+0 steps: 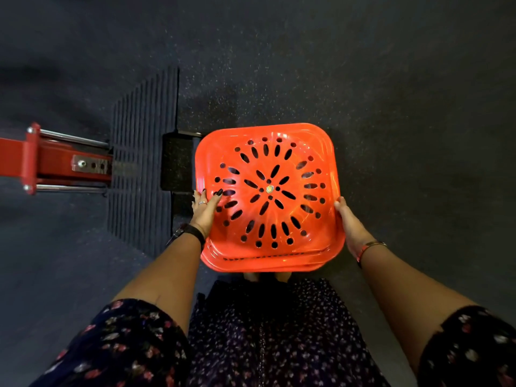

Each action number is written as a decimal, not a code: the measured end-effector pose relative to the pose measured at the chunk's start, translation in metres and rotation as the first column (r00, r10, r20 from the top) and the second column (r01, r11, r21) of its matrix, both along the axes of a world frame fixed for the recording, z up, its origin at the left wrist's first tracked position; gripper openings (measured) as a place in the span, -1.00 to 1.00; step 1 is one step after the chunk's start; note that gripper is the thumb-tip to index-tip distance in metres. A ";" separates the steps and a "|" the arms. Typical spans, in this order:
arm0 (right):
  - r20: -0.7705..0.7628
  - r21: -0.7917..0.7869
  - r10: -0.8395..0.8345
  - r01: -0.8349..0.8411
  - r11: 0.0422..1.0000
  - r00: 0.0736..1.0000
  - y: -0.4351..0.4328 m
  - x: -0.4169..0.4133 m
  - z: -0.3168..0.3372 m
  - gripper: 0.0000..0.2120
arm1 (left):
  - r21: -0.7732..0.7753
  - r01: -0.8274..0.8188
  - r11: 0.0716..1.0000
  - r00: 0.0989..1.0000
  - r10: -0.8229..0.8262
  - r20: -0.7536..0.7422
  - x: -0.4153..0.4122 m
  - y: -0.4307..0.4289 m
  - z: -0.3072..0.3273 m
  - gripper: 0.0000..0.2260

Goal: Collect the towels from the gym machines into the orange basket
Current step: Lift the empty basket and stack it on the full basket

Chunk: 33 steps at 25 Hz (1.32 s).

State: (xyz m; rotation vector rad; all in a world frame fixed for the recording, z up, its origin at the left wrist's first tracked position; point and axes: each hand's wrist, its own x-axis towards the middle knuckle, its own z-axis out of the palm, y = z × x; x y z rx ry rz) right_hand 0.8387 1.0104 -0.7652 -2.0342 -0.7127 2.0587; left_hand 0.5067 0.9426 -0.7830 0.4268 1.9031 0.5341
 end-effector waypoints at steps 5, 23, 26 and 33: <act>-0.051 -0.063 0.052 -0.055 0.996 0.997 -0.016 0.029 -0.061 -0.06 | 0.002 -0.050 0.999 0.999 0.050 -0.009 0.008 -0.009 0.001 -0.03; 0.126 -0.034 0.091 -0.088 0.996 0.988 -0.023 0.000 -0.029 -0.12 | -0.020 0.029 0.999 0.998 -0.028 0.049 0.028 -0.015 0.006 -0.10; 0.129 -0.070 0.102 -0.094 0.993 0.986 -0.023 -0.005 -0.029 0.07 | 0.000 -0.074 0.997 0.997 0.074 0.010 0.024 -0.011 0.005 -0.01; 0.079 -0.115 0.127 -0.118 0.986 0.989 -0.026 -0.015 -0.042 0.15 | -0.054 -0.126 0.991 0.991 0.129 0.047 0.011 -0.007 0.005 -0.10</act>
